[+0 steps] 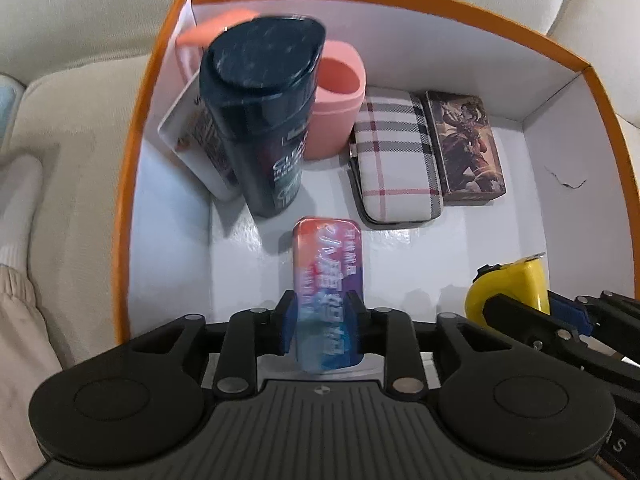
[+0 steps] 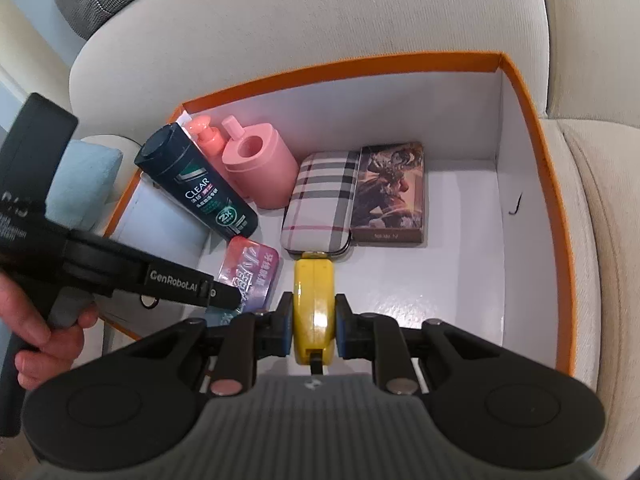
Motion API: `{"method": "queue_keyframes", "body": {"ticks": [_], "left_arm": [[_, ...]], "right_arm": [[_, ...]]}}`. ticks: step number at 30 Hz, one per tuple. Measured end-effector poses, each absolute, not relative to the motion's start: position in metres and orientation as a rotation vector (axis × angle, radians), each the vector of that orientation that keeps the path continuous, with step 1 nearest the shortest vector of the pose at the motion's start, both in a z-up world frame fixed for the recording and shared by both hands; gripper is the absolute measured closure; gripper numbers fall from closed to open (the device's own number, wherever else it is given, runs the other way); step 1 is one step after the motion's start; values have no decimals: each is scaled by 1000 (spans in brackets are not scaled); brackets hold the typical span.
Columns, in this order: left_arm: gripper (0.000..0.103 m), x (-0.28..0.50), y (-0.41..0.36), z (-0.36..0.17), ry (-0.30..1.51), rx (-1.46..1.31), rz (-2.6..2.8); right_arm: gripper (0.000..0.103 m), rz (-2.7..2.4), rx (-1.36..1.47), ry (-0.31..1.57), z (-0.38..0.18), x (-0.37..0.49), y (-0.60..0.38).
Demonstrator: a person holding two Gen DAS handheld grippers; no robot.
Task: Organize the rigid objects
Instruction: 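Lower the tape measure and blue card into the box and open both grippers, then withdraw both grippers from the box and reach toward the small boxes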
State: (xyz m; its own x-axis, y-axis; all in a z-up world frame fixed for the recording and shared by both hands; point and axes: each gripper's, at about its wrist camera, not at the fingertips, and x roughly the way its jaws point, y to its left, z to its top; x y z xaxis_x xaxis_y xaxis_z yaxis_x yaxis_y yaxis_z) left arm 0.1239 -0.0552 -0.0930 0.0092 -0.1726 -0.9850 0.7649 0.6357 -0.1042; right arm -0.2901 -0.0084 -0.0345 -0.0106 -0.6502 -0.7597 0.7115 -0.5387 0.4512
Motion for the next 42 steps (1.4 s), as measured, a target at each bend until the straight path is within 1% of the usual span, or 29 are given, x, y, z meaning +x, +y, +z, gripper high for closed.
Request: {"method": "queue_keyframes", "body": {"ticks": [2, 5, 9, 14, 17, 19, 28, 32, 33, 35, 38, 40, 41, 42], "left_arm": [[67, 124, -53, -91, 1375, 532, -805], [67, 122, -45, -81, 1327, 512, -849], [68, 117, -32, -62, 1213, 515, -949], [68, 104, -20, -47, 1071, 478, -1061], [67, 108, -14, -51, 1062, 452, -1074], [69, 108, -13, -56, 1058, 449, -1097], [68, 99, -17, -60, 1010, 542, -1137], [69, 98, -15, -61, 1011, 545, -1140], [69, 98, -15, -61, 1015, 543, -1141], [68, 98, -15, -62, 1022, 541, -1144], [69, 99, -12, -63, 1022, 532, -1151], [68, 99, -10, -63, 1021, 524, -1153], [68, 98, -10, -63, 1019, 525, -1155], [68, 98, -10, -63, 1018, 527, -1154]], "right_arm": [[83, -1734, 1273, 70, -35, -291, -11], [83, -1728, 1310, 48, -36, -292, -15], [83, -1706, 1370, 1, -39, -293, -25], [83, -1713, 1399, 32, -39, -290, -48], [83, -1730, 1413, 74, -40, -289, -63], [83, -1742, 1437, 107, -43, -290, -71], [82, -1701, 1567, 130, -63, -293, -87], [77, -1728, 1544, 208, -60, -293, -88], [73, -1741, 1528, 237, -58, -292, -88], [69, -1759, 1510, 286, -56, -292, -88], [68, -1762, 1520, 319, -56, -296, -86], [65, -1766, 1532, 333, -57, -297, -84], [61, -1774, 1543, 347, -57, -297, -83], [61, -1777, 1549, 357, -58, -298, -83]]}}
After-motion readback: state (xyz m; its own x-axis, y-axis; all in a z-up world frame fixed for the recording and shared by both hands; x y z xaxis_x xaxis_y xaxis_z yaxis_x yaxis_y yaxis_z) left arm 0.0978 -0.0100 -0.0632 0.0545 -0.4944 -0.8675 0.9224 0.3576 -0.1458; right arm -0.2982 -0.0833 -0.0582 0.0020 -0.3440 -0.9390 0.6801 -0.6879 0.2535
